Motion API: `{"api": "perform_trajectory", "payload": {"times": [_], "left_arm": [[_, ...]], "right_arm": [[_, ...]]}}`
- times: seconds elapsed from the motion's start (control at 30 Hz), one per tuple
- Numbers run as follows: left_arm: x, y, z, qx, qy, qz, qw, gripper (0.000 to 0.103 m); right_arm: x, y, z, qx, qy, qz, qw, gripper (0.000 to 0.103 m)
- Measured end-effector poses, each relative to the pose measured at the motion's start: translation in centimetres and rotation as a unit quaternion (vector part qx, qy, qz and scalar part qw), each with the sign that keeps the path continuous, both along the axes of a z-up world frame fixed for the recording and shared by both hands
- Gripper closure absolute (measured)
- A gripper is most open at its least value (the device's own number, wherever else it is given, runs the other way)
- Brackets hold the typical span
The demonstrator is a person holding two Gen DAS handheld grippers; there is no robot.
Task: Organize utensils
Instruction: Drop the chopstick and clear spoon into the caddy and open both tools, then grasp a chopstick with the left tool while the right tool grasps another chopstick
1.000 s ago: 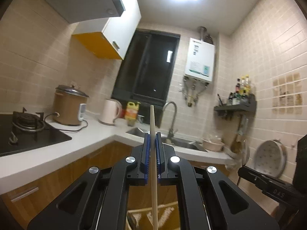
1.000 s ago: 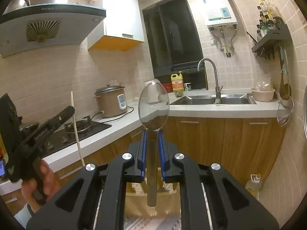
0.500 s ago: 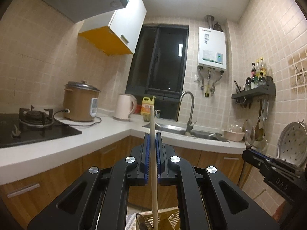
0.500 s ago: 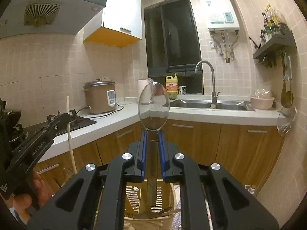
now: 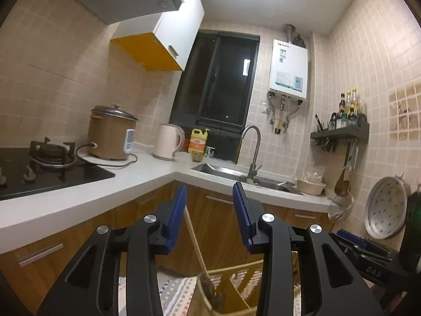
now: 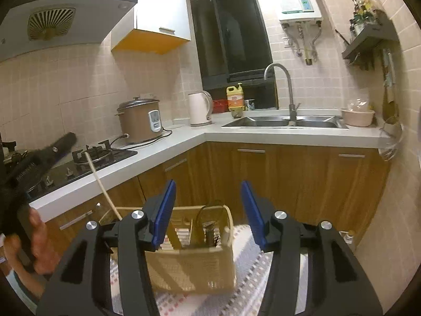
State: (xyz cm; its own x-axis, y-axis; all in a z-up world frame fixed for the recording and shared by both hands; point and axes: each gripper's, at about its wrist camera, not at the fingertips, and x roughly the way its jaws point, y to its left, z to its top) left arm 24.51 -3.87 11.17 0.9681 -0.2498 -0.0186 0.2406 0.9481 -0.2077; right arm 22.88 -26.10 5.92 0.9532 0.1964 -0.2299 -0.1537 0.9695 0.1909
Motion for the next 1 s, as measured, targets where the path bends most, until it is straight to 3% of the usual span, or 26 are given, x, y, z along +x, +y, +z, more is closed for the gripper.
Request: {"api": "perform_trajectory", "payload": {"times": [0.2, 0.4, 0.5, 0.6, 0.67, 0.8, 0.9, 0.93, 1.0], "left_arm": [[-4.4, 2.2, 2.2, 0.009, 0.029, -0.019, 0.9994, 0.068], [-7.0, 3.2, 3.4, 0.028, 0.110, -0.074, 0.9907, 0.068], [-7.1, 2.4, 2.0, 0.068, 0.196, -0.113, 0.9716, 0.068], [-6.8, 1.1, -1.5, 0.113, 0.297, -0.155, 0.9353, 0.068], [-7.0, 0.8, -4.7, 0.123, 0.352, -0.173, 0.9116, 0.068], [-6.6, 0.9, -9.7, 0.128, 0.423, -0.184, 0.8780, 0.069], [-6.7, 0.7, -13.0, 0.122, 0.471, -0.224, 0.8448, 0.069], [-6.8, 0.5, -14.0, 0.126, 0.482, -0.228, 0.8369, 0.069], [-7.1, 0.0, -15.2, 0.141, 0.490, -0.227, 0.8298, 0.069]], "right_arm": [[-4.9, -0.2, 2.4, -0.012, 0.039, -0.006, 0.999, 0.055], [-8.9, 2.1, 3.7, -0.063, 0.122, 0.015, 0.990, 0.055], [-10.1, 3.3, 2.2, -0.078, 0.194, 0.037, 0.977, 0.055], [-10.9, 3.9, -1.1, -0.064, 0.281, 0.068, 0.955, 0.055], [-11.1, 3.9, -3.6, -0.043, 0.336, 0.086, 0.937, 0.055], [-11.6, 3.4, -8.1, -0.012, 0.412, 0.088, 0.907, 0.056], [-11.8, 3.0, -10.6, 0.003, 0.448, 0.084, 0.890, 0.057], [-12.0, 3.0, -11.2, 0.008, 0.456, 0.085, 0.886, 0.058], [-12.0, 3.1, -12.2, 0.012, 0.471, 0.085, 0.878, 0.061]]}}
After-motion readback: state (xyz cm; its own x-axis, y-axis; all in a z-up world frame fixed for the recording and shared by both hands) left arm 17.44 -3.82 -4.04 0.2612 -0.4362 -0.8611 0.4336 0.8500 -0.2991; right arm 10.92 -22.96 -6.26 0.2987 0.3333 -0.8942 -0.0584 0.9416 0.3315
